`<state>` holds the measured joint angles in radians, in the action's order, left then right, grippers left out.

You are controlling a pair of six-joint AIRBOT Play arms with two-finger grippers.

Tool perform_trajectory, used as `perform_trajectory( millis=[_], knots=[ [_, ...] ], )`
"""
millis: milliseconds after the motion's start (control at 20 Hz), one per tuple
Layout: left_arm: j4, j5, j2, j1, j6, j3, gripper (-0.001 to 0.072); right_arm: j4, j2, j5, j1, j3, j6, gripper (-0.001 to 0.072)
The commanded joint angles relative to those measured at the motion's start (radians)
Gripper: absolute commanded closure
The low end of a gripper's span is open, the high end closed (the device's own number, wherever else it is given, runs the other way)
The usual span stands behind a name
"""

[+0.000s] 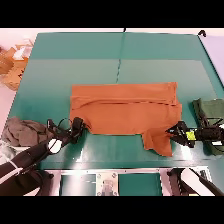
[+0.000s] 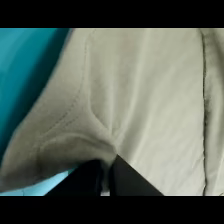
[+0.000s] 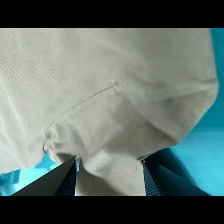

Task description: Fold the shirts.

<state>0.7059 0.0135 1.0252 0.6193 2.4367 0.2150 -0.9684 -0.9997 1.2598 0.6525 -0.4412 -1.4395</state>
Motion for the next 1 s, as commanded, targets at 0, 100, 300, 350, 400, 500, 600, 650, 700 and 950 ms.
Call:
perform_trajectory(
  millis=[0,100,300,350,400,500,600,650,700,950],
  knots=[
    [0.027,-0.016,-0.029,0.006,-0.009,0.007,0.0668,-0.001,0.001,0.050,0.001,-0.022,0.000,0.0244],
    [0.028,-0.006,-0.037,0.006,-0.033,0.008,0.0685,-0.004,0.001,0.097,0.008,-0.062,-0.023,0.0244],
    [0.028,-0.028,-0.037,0.006,-0.100,0.008,0.0685,-0.079,0.001,0.185,0.077,-0.113,-0.053,0.0242],
    [0.028,-0.028,-0.037,0.006,-0.100,0.008,0.0685,-0.103,0.001,0.190,0.106,-0.113,-0.057,0.0242],
    [0.028,-0.029,-0.037,0.006,-0.100,0.008,0.0685,-0.130,0.001,0.185,0.127,-0.112,-0.077,0.0242],
    [0.028,-0.029,-0.037,0.006,-0.100,0.008,0.0685,-0.182,-0.003,0.145,0.149,-0.101,-0.079,0.0206],
    [0.028,-0.030,-0.037,0.006,-0.100,0.008,0.0686,-0.166,-0.021,0.100,0.145,-0.060,-0.074,0.0204],
    [0.028,-0.029,-0.037,0.006,-0.100,0.008,0.0685,-0.142,-0.035,0.074,0.140,-0.031,-0.067,0.0204],
    [0.028,-0.029,-0.037,0.006,-0.100,0.008,0.0685,-0.119,-0.055,0.048,0.130,0.004,-0.066,0.0205],
    [0.027,-0.030,-0.037,0.006,-0.100,0.008,0.0685,0.071,-0.112,-0.108,0.086,0.129,0.109,0.0205]
  ],
)
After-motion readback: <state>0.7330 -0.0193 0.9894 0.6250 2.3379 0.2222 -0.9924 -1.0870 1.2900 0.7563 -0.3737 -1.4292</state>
